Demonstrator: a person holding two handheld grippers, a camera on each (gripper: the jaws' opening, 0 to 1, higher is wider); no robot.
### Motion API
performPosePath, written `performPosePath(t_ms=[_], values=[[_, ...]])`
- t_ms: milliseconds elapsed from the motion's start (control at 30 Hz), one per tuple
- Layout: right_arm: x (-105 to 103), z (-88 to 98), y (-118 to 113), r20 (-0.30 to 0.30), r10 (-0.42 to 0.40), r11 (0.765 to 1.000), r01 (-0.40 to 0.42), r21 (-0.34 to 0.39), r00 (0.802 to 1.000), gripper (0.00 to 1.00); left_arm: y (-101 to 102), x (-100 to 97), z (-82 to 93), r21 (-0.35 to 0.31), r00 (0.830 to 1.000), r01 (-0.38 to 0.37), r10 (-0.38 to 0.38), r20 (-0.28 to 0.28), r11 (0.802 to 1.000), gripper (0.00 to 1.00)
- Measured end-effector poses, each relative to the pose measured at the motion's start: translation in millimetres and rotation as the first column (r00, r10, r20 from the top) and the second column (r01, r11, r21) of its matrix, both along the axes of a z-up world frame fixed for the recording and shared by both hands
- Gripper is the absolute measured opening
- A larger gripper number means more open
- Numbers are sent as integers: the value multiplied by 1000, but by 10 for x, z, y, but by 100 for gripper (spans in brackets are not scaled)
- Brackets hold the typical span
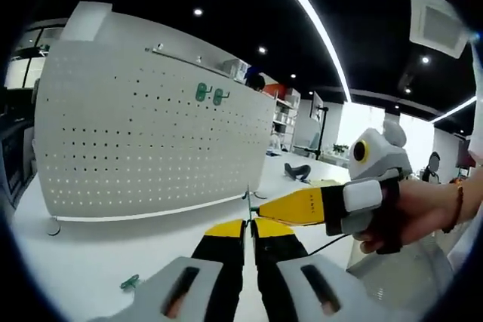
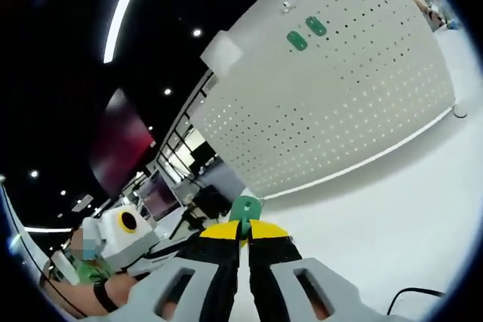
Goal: Insert the hook assembly into the mounting plate slot until the hook locks in place.
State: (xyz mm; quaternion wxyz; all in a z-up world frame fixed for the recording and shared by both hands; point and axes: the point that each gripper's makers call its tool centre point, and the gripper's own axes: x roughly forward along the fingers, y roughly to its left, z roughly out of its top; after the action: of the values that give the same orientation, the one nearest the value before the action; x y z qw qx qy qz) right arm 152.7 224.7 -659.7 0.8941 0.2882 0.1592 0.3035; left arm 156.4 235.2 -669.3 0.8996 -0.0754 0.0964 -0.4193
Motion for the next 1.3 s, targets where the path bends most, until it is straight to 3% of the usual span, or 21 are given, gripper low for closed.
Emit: performPosePath(t_ms=[333, 433, 500, 833, 1300], values=[[69, 155, 17, 85, -48, 996, 54, -71, 995, 1, 74, 50, 67, 8, 1000, -1, 1, 7, 1000, 9], [127, 209, -18, 140, -52, 987, 72, -141, 989, 1, 137, 51, 64, 11, 1000, -8, 8, 9, 1000, 12], [154, 256, -14, 150, -56, 986, 78, -144, 987, 1, 172, 41, 56, 13, 1000, -4, 4, 0, 1000, 13], [432, 495, -106, 266, -104, 944, 180, -278, 958, 2, 418, -5, 123, 16, 1000, -23, 23, 18, 1000, 20], [777, 785, -206, 346, -146, 900, 269, -343, 927, 1, 676, -19, 84, 42, 999, -27, 26, 28, 999, 27]])
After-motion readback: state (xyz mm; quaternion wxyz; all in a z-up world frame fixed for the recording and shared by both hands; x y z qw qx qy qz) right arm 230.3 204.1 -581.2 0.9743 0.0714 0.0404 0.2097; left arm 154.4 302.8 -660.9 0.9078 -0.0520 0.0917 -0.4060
